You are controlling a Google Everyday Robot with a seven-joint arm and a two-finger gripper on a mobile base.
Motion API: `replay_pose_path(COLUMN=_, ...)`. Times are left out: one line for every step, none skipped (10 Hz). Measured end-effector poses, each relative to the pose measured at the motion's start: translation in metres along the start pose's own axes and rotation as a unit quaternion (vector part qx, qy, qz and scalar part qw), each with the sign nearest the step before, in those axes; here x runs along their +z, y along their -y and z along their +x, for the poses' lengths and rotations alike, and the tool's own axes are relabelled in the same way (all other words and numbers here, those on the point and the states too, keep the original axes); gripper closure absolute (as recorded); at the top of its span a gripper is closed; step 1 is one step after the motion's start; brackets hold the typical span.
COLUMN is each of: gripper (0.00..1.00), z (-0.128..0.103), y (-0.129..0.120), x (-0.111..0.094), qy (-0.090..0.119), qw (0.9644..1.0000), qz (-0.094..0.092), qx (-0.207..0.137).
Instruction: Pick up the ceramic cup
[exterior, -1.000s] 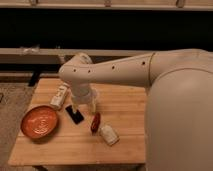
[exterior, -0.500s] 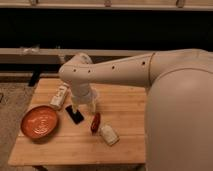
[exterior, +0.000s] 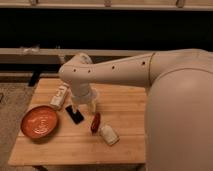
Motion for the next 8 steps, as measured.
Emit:
replay_pose_path(gripper=0.35, z=0.0, y=0.0, x=0.0, qy=0.0, qw=1.0, qz=0.0, qx=0.0)
replay_pose_path(gripper=0.35, z=0.0, y=0.0, x=0.0, qy=0.0, qw=1.0, qz=0.0, qx=0.0)
replay_pose_path(gripper=0.35, z=0.0, y=0.0, x=0.0, qy=0.001, qw=1.0, qz=0.001, qx=0.001)
replay_pose_path(gripper=0.35, z=0.0, y=0.003, x=0.001, qy=0.001, qw=1.0, qz=0.003, qx=0.007)
replay_pose_path(gripper=0.35, z=-0.004, y=0.014, x=0.002, qy=0.006, qw=0.9999, qz=0.005, qx=0.014)
replay_pose_path(gripper=0.35, z=-0.01, y=0.027, x=0.004, qy=0.008, qw=0.9997, qz=0.007, qx=0.021)
replay_pose_path(gripper=0.35, z=-0.025, y=0.045, x=0.011, qy=0.012, qw=0.9996, qz=0.008, qx=0.025)
replay_pose_path(gripper=0.35, z=-0.037, y=0.056, x=0.015, qy=0.016, qw=0.9995, qz=0.008, qx=0.028)
